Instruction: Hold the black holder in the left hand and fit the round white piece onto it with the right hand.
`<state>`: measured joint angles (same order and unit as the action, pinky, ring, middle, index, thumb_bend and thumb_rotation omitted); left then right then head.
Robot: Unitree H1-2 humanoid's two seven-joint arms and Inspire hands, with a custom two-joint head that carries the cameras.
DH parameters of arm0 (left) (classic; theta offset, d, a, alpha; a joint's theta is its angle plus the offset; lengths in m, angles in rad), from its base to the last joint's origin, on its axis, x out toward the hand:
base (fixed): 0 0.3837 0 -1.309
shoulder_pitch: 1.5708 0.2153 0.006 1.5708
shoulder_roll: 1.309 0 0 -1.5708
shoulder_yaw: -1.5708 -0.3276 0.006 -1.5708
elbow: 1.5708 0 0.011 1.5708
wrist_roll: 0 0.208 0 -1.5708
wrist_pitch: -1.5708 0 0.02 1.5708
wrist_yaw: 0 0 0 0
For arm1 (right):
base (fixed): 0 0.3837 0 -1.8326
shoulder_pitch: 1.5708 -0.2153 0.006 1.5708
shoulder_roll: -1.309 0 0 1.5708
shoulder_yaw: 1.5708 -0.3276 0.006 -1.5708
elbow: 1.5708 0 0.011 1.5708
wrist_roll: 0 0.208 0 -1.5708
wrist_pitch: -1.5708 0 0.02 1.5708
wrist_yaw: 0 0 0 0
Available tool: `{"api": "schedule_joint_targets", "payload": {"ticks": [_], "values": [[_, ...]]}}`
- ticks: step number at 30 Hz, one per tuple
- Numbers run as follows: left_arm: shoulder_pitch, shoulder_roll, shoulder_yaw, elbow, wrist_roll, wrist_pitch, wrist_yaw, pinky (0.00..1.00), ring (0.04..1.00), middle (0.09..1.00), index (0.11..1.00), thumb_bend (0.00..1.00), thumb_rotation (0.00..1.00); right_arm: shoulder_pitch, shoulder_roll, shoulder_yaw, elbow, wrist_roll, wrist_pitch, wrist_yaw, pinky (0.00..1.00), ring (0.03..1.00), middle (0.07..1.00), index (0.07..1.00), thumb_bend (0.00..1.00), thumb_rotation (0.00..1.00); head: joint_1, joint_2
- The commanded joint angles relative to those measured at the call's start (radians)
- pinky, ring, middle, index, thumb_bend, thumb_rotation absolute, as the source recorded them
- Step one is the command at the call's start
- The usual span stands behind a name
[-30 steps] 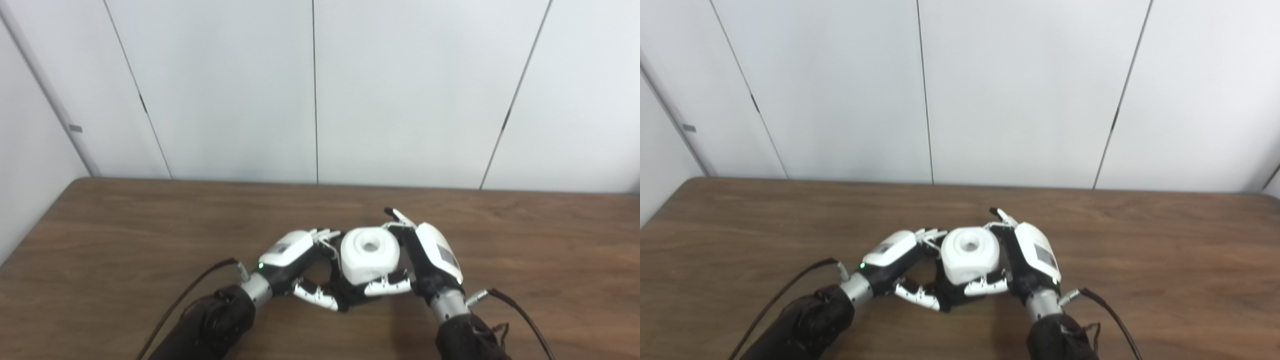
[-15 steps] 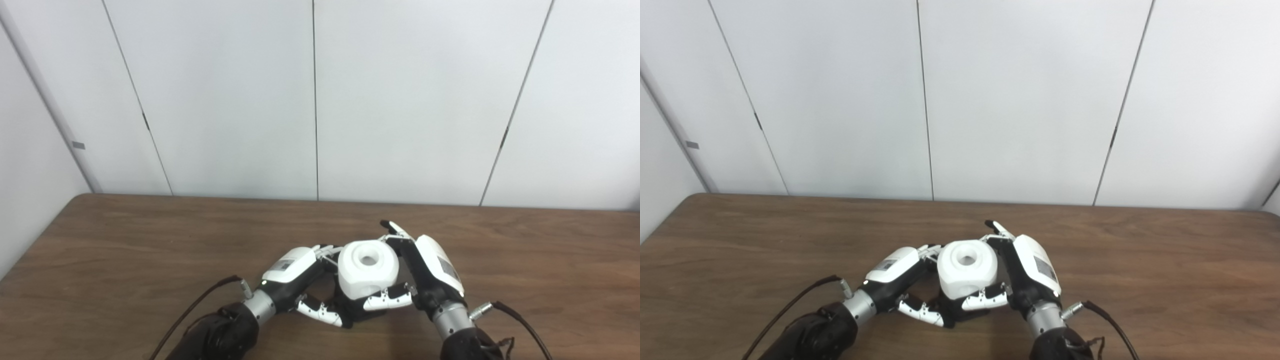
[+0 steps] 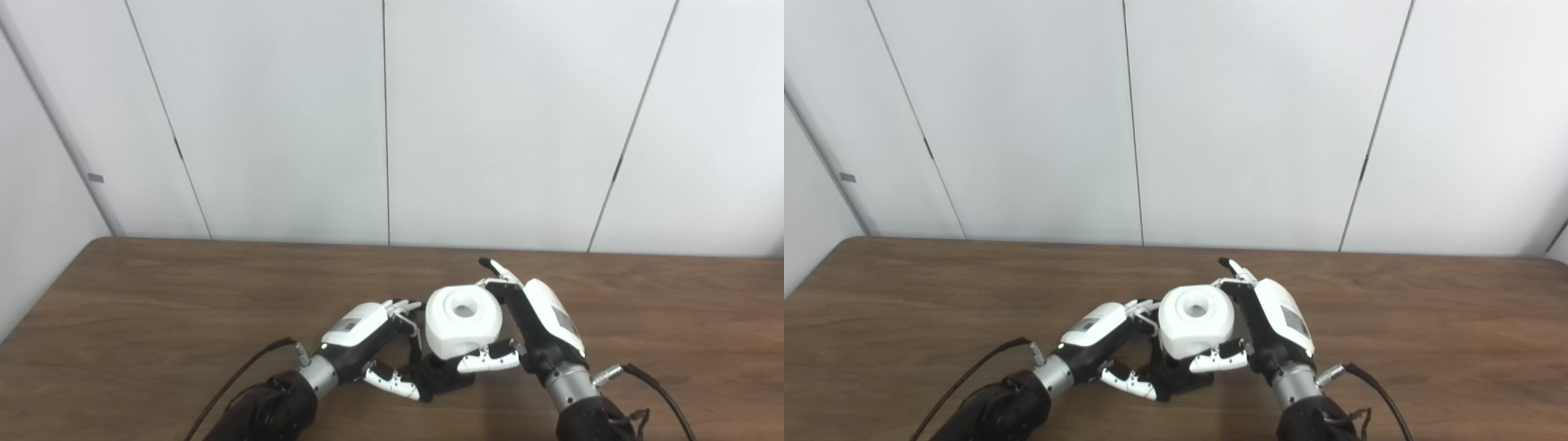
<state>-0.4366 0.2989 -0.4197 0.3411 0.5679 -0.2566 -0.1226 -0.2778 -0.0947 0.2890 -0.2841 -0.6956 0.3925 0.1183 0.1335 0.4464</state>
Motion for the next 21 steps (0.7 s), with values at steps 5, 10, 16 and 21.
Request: {"api": "schedule_joint_targets", "payload": {"ticks": [5, 10, 16, 21], "values": [[-0.001, 0.002, -0.02, 0.001, 0.028, 0.009, -0.028, 1.0, 0.968, 0.944, 0.477, 0.52, 0.05, -0.032, 0.007, -0.021, -0.004, -0.008, -0.031, -0.034, 0.76, 0.948, 0.937, 0.483, 0.5, 0.14, 0.005, 0.003], [0.0, 0.0, -0.021, 0.001, 0.031, 0.009, -0.026, 1.0, 0.965, 0.945, 0.477, 0.51, 0.05, -0.026, 0.014, -0.031, 0.045, 0.006, -0.052, -0.053, 0.76, 0.944, 0.933, 0.483, 0.5, 0.14, 0.01, 0.003], [0.003, -0.003, -0.022, -0.012, 0.032, 0.018, -0.029, 1.0, 0.966, 0.942, 0.477, 0.52, 0.05, -0.025, 0.018, -0.017, 0.095, 0.001, -0.061, -0.074, 0.73, 0.917, 0.921, 0.483, 0.5, 0.14, 0.024, 0.01], [0.004, -0.006, -0.026, -0.018, 0.038, 0.027, -0.029, 1.0, 0.964, 0.943, 0.477, 0.52, 0.05, -0.026, 0.027, -0.013, 0.117, 0.01, -0.056, -0.076, 0.75, 0.915, 0.93, 0.483, 0.5, 0.14, 0.033, 0.013]]}}
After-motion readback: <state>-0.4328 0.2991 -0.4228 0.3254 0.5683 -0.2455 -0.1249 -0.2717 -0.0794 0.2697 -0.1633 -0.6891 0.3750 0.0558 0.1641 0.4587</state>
